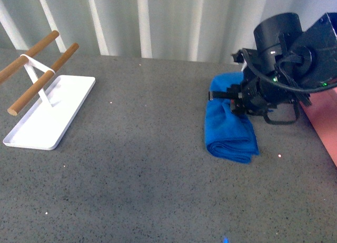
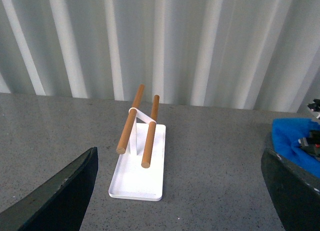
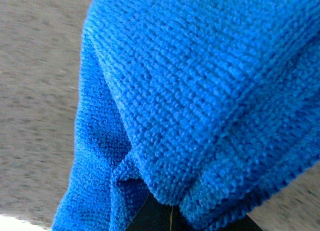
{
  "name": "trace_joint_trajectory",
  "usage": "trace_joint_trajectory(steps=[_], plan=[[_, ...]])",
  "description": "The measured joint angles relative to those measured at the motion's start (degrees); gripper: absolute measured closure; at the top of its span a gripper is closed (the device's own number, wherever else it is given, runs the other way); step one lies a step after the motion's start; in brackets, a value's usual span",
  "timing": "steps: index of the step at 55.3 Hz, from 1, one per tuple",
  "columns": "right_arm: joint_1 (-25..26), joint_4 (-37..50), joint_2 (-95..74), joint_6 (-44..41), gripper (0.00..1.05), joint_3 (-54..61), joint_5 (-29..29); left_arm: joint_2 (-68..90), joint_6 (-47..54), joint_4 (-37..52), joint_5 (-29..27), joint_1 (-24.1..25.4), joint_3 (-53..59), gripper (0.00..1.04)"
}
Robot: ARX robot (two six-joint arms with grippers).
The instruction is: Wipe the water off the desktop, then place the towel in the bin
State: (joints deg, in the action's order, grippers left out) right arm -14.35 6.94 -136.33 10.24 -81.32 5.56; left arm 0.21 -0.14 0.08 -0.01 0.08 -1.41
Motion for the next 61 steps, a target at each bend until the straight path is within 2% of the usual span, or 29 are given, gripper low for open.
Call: trace_joint_trajectory(steps=[15, 20, 29, 36, 44, 61], plan=[[-5.3, -3.8, -0.3, -3.4, 1.01, -3.0, 8.4, 0.0, 0.0, 0.0, 0.0, 0.0, 0.0, 0.07], [-6.7, -6.0, 1.0, -5.0, 1.01, -0.4, 10.1, 0.0, 0.0, 0.0, 0.0, 0.0, 0.0, 0.07], [-7.8, -12.7, 9.1, -12.6, 1.01, 10.7, 11.1, 0.0, 0.0, 0.0, 0.0, 0.0, 0.0, 0.07], [-6.2, -16.1, 15.5, -19.5, 1.01, 18.4, 11.0, 0.0, 0.0, 0.0, 0.0, 0.0, 0.0, 0.07], [-2.0, -18.7, 24.2, -27.1, 1.01, 25.0, 10.7, 0.0, 0.0, 0.0, 0.0, 0.0, 0.0, 0.07], [5.2, -21.4, 31.9, -34.2, 1.01, 27.4, 10.8, 0.0, 0.0, 0.0, 0.0, 0.0, 0.0, 0.07]])
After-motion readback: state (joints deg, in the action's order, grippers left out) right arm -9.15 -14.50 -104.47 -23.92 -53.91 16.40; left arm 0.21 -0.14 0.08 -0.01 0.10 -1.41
